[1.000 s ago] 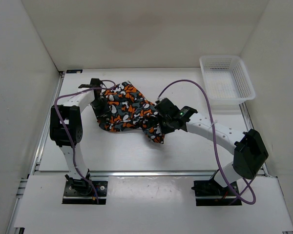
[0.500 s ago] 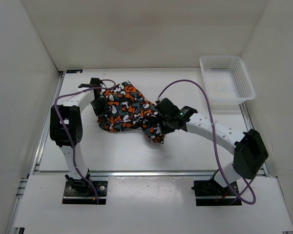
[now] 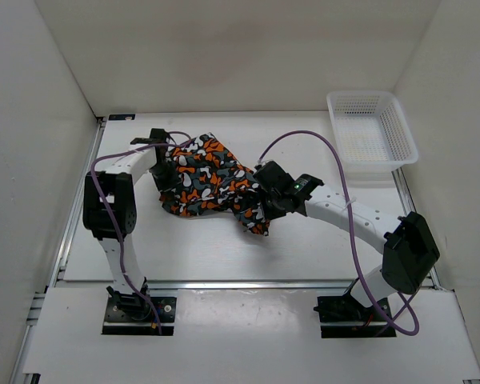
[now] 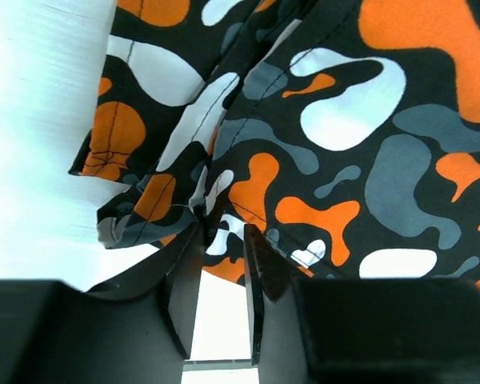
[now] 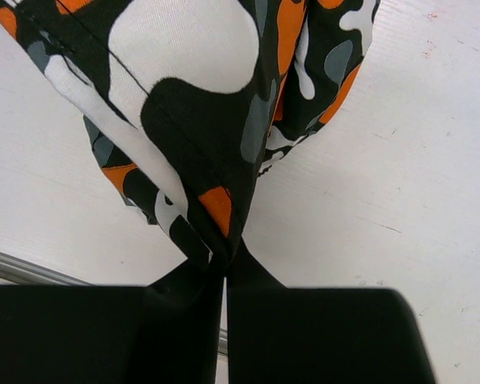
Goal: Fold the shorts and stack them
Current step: Flatten the shorts out
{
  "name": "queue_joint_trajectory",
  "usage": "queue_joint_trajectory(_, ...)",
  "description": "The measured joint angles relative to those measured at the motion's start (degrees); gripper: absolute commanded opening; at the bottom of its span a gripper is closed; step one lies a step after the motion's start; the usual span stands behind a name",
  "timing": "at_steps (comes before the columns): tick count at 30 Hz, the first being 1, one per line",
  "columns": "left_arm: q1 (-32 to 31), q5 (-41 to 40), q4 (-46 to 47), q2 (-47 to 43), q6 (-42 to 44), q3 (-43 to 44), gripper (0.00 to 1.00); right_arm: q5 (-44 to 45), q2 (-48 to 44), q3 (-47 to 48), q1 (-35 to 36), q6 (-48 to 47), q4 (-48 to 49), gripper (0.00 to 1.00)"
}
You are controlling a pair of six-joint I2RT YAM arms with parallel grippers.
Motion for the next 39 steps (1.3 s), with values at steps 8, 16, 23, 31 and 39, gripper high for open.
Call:
queue_joint_trajectory(8, -1.38, -0.2, 0.04, 0.9, -0.02, -0.02, 0.11, 0.11, 0.0, 0.0, 0.0, 0.0, 0.0, 0.0)
queue_joint_trajectory(16, -1.57, -0.33, -0.61, 0.04, 0.17, 0.26, 0.11, 0.92, 0.02, 0.0, -0.15, -0.02, -0.04, 0.0)
queue_joint_trajectory(23, -1.07, 0.0, -5.35, -1.7, 0.24, 12.5, 0.11, 2.73, 0.07, 3.06, -7.13, -3.56, -3.02, 0.0)
queue_joint_trajectory(31, 5.55, 8.79, -11.91, 1.79, -0.11, 50.07, 0.11, 4.04, 7.13, 34.64, -22.77, -9.33, -5.95, 0.0)
queue_joint_trajectory(39, 11.76, 19.93, -7.82, -13.16, -3.69, 49.83, 0.11, 4.13, 1.25, 44.5, -20.55, -14.25, -4.17, 0.0)
